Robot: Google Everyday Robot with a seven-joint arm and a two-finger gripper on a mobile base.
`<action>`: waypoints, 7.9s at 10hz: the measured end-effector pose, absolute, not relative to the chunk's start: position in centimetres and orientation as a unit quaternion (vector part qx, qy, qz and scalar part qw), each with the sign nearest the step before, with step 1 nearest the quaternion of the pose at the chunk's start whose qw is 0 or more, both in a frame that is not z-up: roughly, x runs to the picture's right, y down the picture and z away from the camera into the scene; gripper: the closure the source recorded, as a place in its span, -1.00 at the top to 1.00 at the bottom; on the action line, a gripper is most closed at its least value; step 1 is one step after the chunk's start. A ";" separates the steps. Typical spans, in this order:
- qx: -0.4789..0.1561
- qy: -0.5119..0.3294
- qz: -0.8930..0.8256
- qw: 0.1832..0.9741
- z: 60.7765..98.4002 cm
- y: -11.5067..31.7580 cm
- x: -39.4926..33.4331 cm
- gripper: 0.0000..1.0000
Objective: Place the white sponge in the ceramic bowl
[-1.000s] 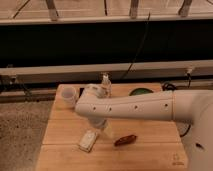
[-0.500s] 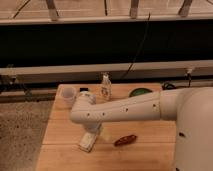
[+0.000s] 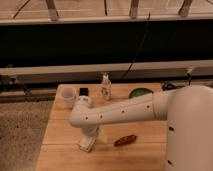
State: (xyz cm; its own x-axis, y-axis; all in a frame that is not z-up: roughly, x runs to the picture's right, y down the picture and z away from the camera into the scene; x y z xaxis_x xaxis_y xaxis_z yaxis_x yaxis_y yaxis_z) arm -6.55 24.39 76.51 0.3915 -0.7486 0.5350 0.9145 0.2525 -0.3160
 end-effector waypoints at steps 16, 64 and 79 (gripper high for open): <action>-0.293 -0.165 -0.550 0.765 78.2 27.0 -8.0 0.60; -0.266 -0.124 -0.492 0.820 80.4 8.1 6.5 -1.00; -0.268 -0.138 -0.405 0.863 82.5 5.2 19.2 -1.00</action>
State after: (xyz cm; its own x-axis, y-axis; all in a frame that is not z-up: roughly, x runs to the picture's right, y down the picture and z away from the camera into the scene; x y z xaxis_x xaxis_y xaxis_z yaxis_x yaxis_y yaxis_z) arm 19.23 5.22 82.54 0.6336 -0.6259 0.4547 0.7734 0.5280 -0.3509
